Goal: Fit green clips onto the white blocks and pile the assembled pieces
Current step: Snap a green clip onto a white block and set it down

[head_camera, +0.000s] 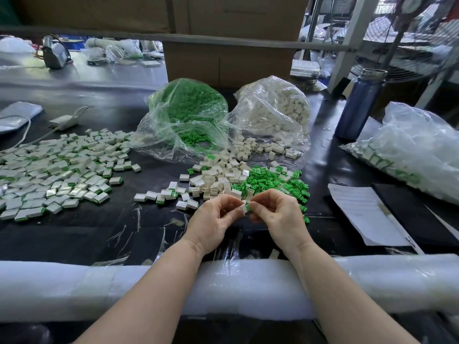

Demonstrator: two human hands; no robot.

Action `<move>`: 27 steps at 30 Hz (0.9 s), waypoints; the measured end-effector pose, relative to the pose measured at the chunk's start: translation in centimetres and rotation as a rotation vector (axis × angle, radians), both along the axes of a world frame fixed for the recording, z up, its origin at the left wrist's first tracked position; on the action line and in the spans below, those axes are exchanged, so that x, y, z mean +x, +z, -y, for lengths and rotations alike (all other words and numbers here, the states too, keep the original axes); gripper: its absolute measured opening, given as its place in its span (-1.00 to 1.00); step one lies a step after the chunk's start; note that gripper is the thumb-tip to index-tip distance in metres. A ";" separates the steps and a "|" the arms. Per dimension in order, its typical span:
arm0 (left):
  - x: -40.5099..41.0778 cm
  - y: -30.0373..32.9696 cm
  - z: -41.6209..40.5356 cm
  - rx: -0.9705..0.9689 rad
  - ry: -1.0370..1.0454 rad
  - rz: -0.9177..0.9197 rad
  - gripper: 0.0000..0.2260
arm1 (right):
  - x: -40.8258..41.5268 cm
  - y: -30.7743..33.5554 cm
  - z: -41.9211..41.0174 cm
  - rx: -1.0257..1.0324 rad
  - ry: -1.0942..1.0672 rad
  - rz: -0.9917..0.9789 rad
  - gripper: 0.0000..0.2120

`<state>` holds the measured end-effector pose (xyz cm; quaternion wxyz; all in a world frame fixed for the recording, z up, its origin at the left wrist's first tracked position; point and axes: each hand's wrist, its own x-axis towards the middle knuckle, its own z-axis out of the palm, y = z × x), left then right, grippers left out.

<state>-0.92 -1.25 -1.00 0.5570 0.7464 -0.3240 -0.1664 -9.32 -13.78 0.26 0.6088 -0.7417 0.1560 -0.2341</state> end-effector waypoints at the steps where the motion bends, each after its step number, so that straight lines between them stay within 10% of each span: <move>1: 0.0 0.0 0.0 -0.001 -0.004 -0.010 -0.94 | 0.0 0.0 0.0 -0.001 0.011 -0.004 -0.85; 27: -0.4 0.5 -0.3 0.061 -0.008 -0.052 -0.90 | 0.0 -0.3 0.3 -0.018 0.114 -0.088 -0.79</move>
